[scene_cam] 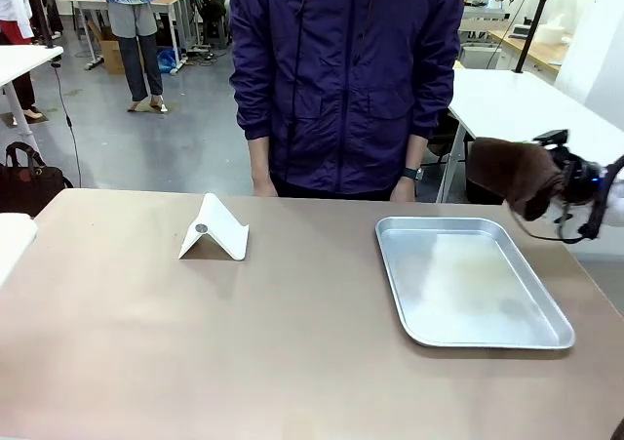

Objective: Clean the surface of the table.
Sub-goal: Clean the area not pointed to by the person.

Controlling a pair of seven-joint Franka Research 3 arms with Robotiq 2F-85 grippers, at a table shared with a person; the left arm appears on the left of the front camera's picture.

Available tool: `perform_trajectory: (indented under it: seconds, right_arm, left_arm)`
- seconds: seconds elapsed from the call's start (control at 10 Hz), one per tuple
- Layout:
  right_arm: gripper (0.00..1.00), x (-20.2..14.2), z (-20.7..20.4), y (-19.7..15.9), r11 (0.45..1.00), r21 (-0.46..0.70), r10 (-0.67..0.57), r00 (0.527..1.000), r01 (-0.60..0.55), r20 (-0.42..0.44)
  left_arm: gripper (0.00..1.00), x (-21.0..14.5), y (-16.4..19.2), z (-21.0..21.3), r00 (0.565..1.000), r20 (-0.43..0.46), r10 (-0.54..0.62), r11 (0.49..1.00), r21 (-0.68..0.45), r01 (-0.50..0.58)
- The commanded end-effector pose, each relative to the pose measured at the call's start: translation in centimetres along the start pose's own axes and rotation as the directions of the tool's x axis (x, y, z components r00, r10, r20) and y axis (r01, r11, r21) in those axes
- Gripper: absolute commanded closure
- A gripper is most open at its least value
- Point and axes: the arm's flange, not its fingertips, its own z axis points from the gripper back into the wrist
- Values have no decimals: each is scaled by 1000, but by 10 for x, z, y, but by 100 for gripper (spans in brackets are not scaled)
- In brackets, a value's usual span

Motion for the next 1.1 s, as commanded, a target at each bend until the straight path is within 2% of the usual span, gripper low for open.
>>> perform_trajectory:
  seconds: [0.0, 0.2, 0.3, 0.4, 0.5, 0.7, 0.8, 1.0]
  right_arm:
    - [90, -34, 37, 20, 994, -35, 106, 992, -104, 68]
    - [90, -58, 60, 23, 972, -105, 222, 965, -209, 138]
    - [90, -65, 66, 23, 949, -195, 287, 937, -249, 198]
    - [90, -70, 68, 22, 889, -357, 392, 879, -286, 273]
    - [90, -74, 65, 21, 841, -472, 429, 857, -264, 285]
    - [90, -71, 60, 21, 829, -505, 421, 861, -239, 285]
    - [90, -79, 82, 35, 857, -434, 405, 885, -279, 230]
    - [90, -79, 82, 35, 857, -434, 405, 885, -279, 230]
  left_arm:
    - [81, -2, -3, 0, 1000, -5, -5, 1000, -4, 5]
    - [81, -2, -3, 0, 1000, -5, -5, 1000, -4, 5]
    - [81, -2, -3, 0, 1000, -5, -5, 1000, -4, 5]
    - [81, -2, -3, 0, 1000, -5, -5, 1000, -4, 5]
    - [81, -2, -3, 0, 1000, -5, -5, 1000, -4, 5]
    - [81, -2, -3, 0, 1000, -5, -5, 1000, -4, 5]
    - [81, -2, -3, 0, 1000, -5, -5, 1000, -4, 5]
    - [81, -2, -3, 0, 1000, -5, -5, 1000, -4, 5]
